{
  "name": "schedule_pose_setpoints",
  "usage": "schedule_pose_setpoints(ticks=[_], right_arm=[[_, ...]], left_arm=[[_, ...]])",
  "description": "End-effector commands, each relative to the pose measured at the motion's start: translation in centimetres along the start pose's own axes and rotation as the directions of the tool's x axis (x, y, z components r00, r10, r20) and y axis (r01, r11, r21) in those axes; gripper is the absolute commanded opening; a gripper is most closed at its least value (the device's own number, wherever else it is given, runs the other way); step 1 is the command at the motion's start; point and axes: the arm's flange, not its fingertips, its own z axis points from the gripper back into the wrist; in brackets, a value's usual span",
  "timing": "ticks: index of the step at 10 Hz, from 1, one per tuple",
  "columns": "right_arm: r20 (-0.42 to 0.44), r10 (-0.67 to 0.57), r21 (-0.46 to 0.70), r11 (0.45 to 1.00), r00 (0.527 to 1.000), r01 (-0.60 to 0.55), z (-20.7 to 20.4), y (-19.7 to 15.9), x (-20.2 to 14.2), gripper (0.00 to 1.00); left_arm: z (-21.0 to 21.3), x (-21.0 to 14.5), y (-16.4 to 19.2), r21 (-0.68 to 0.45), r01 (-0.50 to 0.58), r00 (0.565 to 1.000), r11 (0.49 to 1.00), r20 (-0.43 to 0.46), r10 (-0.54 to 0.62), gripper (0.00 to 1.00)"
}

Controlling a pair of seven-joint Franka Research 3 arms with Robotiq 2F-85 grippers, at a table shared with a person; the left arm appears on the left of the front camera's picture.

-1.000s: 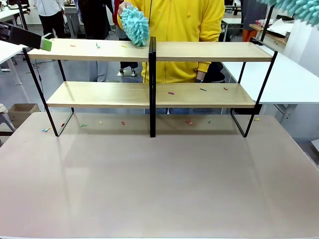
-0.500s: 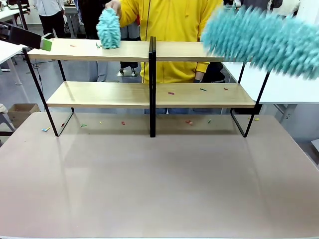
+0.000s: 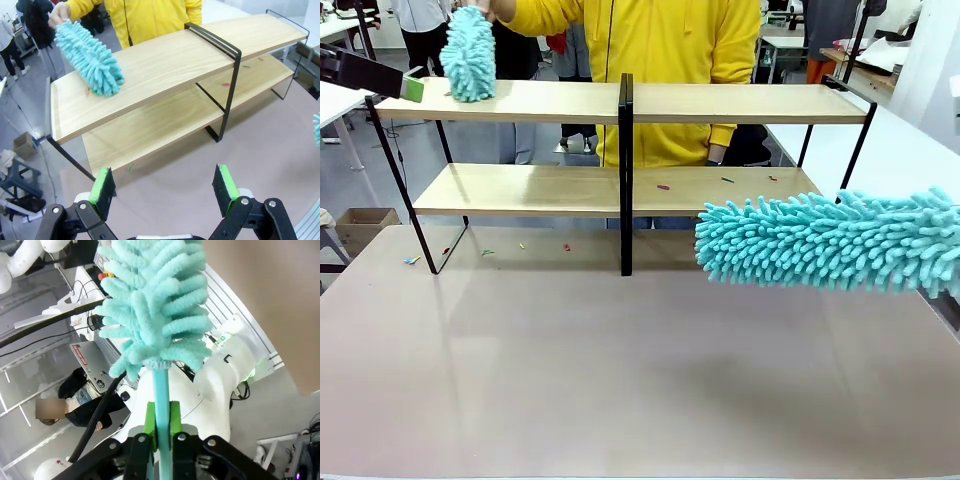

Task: Clean the shelves.
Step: Clean another randomly selected level of the Shelf with the Duster.

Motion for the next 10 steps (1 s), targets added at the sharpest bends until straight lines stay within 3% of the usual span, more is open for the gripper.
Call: schedule_pose_setpoints(ticks=[1, 2, 4, 6, 8, 9, 10], right_arm=[[-0.048, -0.060, -0.041, 0.997, 0.997, 0.058, -0.7, -0.1, 0.9, 0.13], [-0.113, -0.069, -0.077, 0.995, 0.991, 0.061, -2.3, 0.2, 3.6, 0.13], [-0.155, -0.137, -0.163, 0.980, 0.978, 0.111, -5.6, 0.7, 9.5, 0.13], [0.003, -0.276, -0.261, 0.927, 0.961, 0.267, -9.7, 2.0, 16.1, 0.13], [0.161, -0.165, -0.213, 0.957, 0.973, 0.198, -13.4, 4.8, 19.8, 0.13], [0.108, -0.103, -0.223, 0.967, 0.989, 0.125, -13.1, 5.3, 19.4, 0.13], [0.066, -0.214, -0.220, 0.950, 0.975, 0.223, -11.9, 3.6, 19.4, 0.13]], left_arm=[[0.1, 0.0, 0.0, 0.006, 0.000, 1.000, 1.000, 0.001, 0.000, 1.00], [0.1, 0.0, 0.0, 0.006, 0.000, 1.000, 1.000, 0.001, 0.000, 1.00], [0.1, 0.0, 0.0, 0.006, 0.000, 1.000, 1.000, 0.001, 0.000, 1.00], [0.1, 0.0, 0.0, 0.006, 0.000, 1.000, 1.000, 0.001, 0.000, 1.00], [0.1, 0.0, 0.0, 0.006, 0.000, 1.000, 1.000, 0.001, 0.000, 1.00], [0.1, 0.0, 0.0, 0.006, 0.000, 1.000, 1.000, 0.001, 0.000, 1.00], [0.1, 0.0, 0.0, 0.006, 0.000, 1.000, 1.000, 0.001, 0.000, 1.00]])
